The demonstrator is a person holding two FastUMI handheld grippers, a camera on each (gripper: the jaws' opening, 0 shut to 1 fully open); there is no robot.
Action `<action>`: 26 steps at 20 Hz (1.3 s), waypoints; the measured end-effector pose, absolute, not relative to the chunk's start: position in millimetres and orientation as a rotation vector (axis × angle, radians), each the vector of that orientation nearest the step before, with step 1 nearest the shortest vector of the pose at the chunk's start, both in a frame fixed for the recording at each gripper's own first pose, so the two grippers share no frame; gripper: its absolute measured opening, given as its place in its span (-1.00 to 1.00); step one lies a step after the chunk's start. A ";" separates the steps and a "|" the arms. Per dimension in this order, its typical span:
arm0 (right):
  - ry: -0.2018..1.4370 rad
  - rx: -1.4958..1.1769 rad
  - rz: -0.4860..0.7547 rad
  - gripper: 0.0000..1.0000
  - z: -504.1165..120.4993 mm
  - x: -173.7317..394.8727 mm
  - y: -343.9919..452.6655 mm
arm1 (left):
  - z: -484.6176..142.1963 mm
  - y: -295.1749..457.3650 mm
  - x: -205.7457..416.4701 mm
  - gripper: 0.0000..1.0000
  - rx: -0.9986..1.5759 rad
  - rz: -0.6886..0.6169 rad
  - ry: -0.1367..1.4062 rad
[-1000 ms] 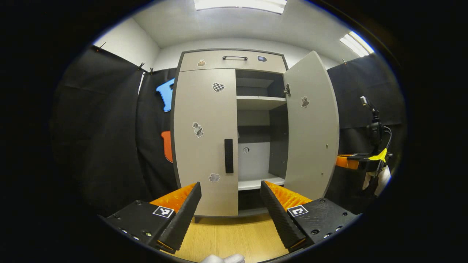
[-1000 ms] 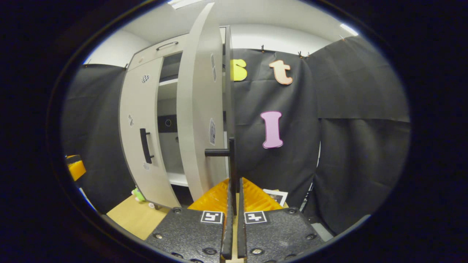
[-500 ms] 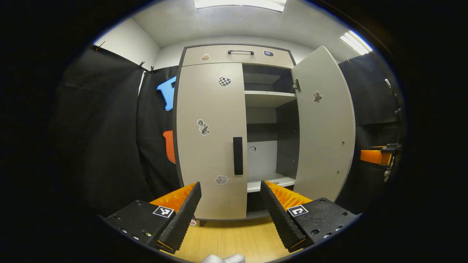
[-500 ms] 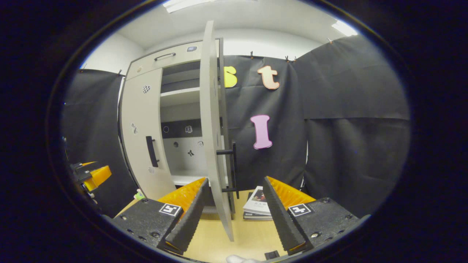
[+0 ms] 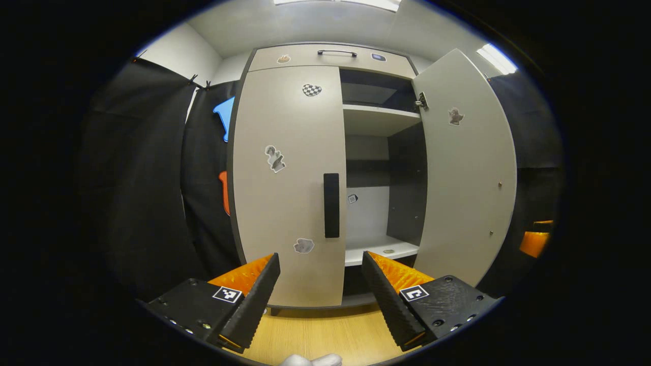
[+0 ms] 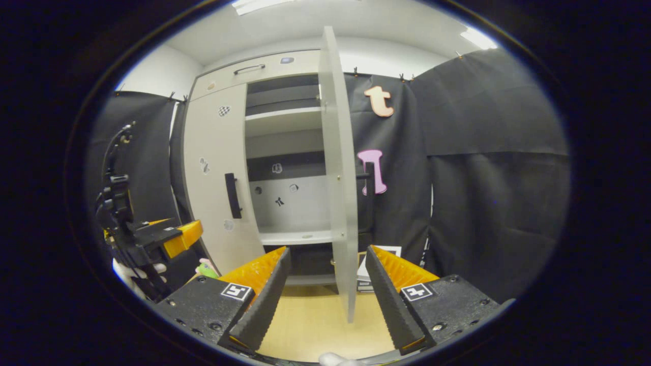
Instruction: Open the right door of the double-door shoe cabinet with the right hand, and open the left door with the left hand.
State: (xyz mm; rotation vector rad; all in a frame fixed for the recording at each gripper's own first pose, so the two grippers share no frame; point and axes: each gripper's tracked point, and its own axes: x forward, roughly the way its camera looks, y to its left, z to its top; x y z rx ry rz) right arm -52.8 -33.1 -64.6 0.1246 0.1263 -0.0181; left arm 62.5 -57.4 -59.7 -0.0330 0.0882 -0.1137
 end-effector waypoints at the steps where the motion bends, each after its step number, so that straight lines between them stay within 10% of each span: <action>1: 0.126 0.128 -0.009 0.84 -63.8 -52.6 -27.6 | -58.4 -58.3 70.5 0.94 -0.031 -0.116 0.084; 21: 0.183 0.062 -0.014 0.84 -57.8 -27.0 8.8 | -52.8 -84.5 242.7 0.88 -0.032 -0.087 0.058; 23: 0.183 0.057 -0.008 0.85 -56.6 -25.9 9.3 | -54.6 -83.7 247.3 0.25 -0.023 -0.078 0.061; 26: 0.184 0.052 0.002 0.83 -55.5 -23.1 10.8 | -54.8 -88.5 248.7 -0.01 -0.025 -0.097 0.062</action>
